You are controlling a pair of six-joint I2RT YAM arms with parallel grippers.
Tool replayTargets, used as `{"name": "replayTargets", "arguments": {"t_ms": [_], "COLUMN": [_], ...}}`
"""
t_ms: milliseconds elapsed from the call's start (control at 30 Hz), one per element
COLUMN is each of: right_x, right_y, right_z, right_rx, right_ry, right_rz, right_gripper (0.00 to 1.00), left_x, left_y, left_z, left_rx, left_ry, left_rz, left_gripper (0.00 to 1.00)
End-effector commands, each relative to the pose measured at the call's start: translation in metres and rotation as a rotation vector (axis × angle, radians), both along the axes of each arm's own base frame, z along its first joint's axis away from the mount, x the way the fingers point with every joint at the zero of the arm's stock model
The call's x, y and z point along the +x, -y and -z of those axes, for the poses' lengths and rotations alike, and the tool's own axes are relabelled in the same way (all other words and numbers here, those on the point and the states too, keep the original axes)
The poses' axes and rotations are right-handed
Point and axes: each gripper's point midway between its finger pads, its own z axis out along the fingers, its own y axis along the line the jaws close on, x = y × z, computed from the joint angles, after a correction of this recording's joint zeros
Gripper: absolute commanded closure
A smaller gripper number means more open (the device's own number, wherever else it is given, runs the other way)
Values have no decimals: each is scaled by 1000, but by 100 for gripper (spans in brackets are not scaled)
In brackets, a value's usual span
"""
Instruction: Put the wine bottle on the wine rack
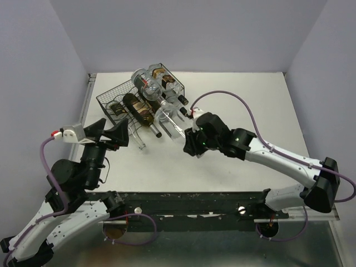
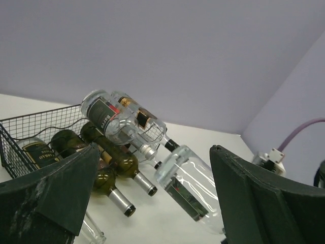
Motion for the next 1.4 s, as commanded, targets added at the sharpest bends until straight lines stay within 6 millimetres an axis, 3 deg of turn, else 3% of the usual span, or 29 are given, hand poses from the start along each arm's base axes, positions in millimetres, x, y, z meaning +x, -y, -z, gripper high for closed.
{"name": "replayTargets", "arguments": {"t_ms": [0, 167, 433, 600, 700, 933, 1200, 1367], "right_x": [49, 84, 152, 183, 199, 224, 232, 234], "right_y": [-78, -131, -197, -220, -228, -232, -235, -239], "right_z": [-116, -139, -132, -118, -120, -102, -76, -59], "right_rx": [313, 348, 305, 265, 260, 258, 222, 211], "right_ry": [254, 294, 366, 420, 463, 454, 436, 411], "right_rz": [-62, -77, -12, 19, 33, 60, 69, 65], "right_gripper": [99, 99, 99, 99, 99, 100, 99, 87], "left_x": [-13, -20, -22, -20, -22, -27, -25, -24], "left_y": [-16, -28, -34, -46, -49, -58, -56, -54], "left_z": [7, 13, 23, 31, 27, 24, 30, 30], "left_rx": [52, 44, 74, 70, 62, 31, 25, 33], "left_ry": [-25, -25, -43, -104, -84, -56, -56, -60], "left_rz": [-2, -15, -27, -99, -98, -110, -115, -115], "left_gripper": [1, 1, 1, 1, 1, 1, 1, 1]}}
